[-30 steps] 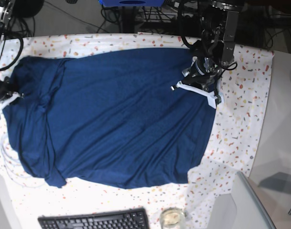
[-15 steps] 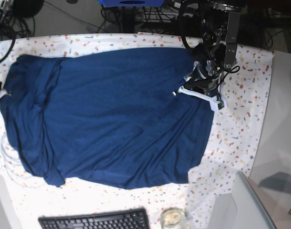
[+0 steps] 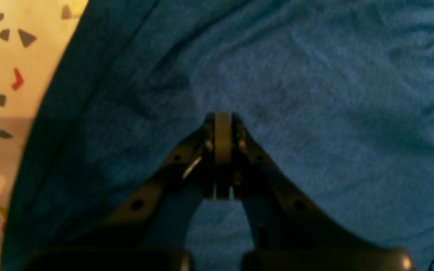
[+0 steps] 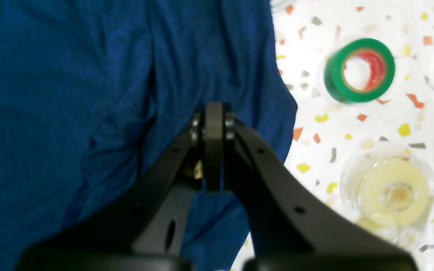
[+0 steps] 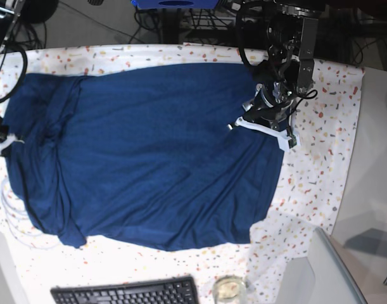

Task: Layout the t-shirt on the table in an organized manner, then fold the t-shirt properly

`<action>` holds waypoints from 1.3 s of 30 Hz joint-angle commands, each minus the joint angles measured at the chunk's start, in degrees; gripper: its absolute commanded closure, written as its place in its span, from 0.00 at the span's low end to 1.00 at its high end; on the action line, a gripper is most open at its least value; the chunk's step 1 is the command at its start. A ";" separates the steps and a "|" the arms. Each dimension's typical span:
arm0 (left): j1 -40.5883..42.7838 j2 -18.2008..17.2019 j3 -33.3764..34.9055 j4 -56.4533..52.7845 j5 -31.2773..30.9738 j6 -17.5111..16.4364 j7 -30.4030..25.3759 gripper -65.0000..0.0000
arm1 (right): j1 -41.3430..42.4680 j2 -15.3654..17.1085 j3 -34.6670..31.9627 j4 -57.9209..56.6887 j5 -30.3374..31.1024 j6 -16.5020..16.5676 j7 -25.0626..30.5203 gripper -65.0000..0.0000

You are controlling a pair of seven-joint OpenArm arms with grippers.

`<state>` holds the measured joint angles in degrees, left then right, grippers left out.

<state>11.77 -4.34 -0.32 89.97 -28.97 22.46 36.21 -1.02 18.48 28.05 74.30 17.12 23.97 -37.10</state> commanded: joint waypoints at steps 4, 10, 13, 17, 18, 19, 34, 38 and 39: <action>-0.39 -0.28 -0.08 0.71 -0.17 -0.26 -0.91 1.00 | -1.66 -2.17 0.56 0.99 0.50 -0.10 0.84 1.00; -0.82 -0.19 0.45 0.80 -0.17 -0.26 -1.00 1.00 | -1.66 -5.43 0.03 0.99 0.41 -0.10 0.84 1.00; -1.09 -0.19 0.36 0.80 -0.17 -0.26 -1.00 1.00 | -0.17 -6.57 0.03 1.35 0.41 -0.10 1.01 1.00; -1.18 -0.19 0.45 0.88 -0.17 -0.52 -1.00 1.00 | 1.24 -6.83 0.03 1.43 0.41 -0.10 1.01 1.00; -1.18 -0.19 0.45 0.88 -0.17 -0.52 -1.00 1.00 | 1.41 -6.74 0.03 1.43 0.41 -0.10 1.01 1.00; -1.09 -0.19 0.45 0.88 -0.17 -0.52 -1.00 1.00 | 1.41 -6.66 0.03 1.43 0.41 -0.10 1.01 1.00; -1.09 -3.97 -0.17 0.80 -0.17 -0.44 -1.00 1.00 | 1.94 -3.75 0.47 3.37 0.15 -0.10 0.75 1.00; -3.55 -3.44 0.54 0.71 -0.17 -0.52 -0.82 1.00 | 1.94 -2.35 0.47 3.37 0.15 -0.10 0.75 1.00; -3.99 -3.35 0.54 0.71 -0.26 -0.52 -0.82 1.00 | 1.85 -2.35 0.47 3.37 0.15 -0.10 0.75 1.00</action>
<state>8.23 -7.16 0.49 89.82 -29.39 22.20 36.18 0.08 15.09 28.29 76.77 16.64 23.81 -37.52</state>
